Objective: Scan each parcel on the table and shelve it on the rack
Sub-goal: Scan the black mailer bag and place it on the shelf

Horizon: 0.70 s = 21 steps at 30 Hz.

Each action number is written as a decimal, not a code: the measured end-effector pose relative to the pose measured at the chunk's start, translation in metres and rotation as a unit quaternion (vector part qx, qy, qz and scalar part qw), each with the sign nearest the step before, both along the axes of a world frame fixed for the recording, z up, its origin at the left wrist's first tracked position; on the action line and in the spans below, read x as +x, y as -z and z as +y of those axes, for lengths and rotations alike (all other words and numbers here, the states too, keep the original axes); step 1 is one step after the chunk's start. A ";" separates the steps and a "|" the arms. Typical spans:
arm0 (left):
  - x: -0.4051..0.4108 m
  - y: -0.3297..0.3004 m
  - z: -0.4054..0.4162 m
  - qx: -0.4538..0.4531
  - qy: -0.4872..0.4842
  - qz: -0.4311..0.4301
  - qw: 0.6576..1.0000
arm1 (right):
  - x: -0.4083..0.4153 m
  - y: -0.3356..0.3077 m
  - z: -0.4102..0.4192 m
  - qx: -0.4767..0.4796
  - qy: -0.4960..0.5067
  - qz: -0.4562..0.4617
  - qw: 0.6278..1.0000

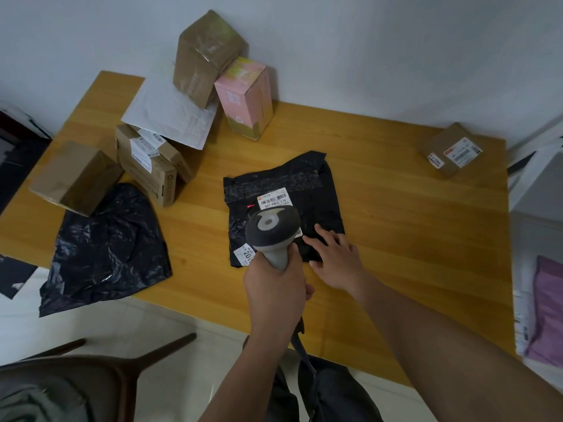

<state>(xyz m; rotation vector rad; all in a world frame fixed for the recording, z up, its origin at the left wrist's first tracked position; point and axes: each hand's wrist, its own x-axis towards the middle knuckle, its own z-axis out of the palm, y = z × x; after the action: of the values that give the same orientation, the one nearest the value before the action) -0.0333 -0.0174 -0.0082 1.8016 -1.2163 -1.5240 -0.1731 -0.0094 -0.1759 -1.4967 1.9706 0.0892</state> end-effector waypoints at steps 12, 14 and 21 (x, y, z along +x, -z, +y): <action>-0.004 0.005 0.003 -0.001 -0.030 -0.002 1.000 | -0.002 0.001 0.000 0.005 -0.004 -0.020 1.000; -0.004 0.007 0.006 -0.002 -0.031 -0.004 1.000 | -0.002 -0.001 -0.004 -0.039 0.064 -0.069 0.995; 0.007 0.016 0.025 0.002 -0.064 -0.011 0.998 | -0.005 0.005 -0.027 -0.036 0.380 -0.008 0.924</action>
<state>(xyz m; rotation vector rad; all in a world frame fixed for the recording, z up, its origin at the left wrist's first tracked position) -0.0262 0.0079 -0.0245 1.8662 -1.0853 -1.4401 -0.1778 -0.0360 -0.1810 -0.6756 2.4179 -0.3290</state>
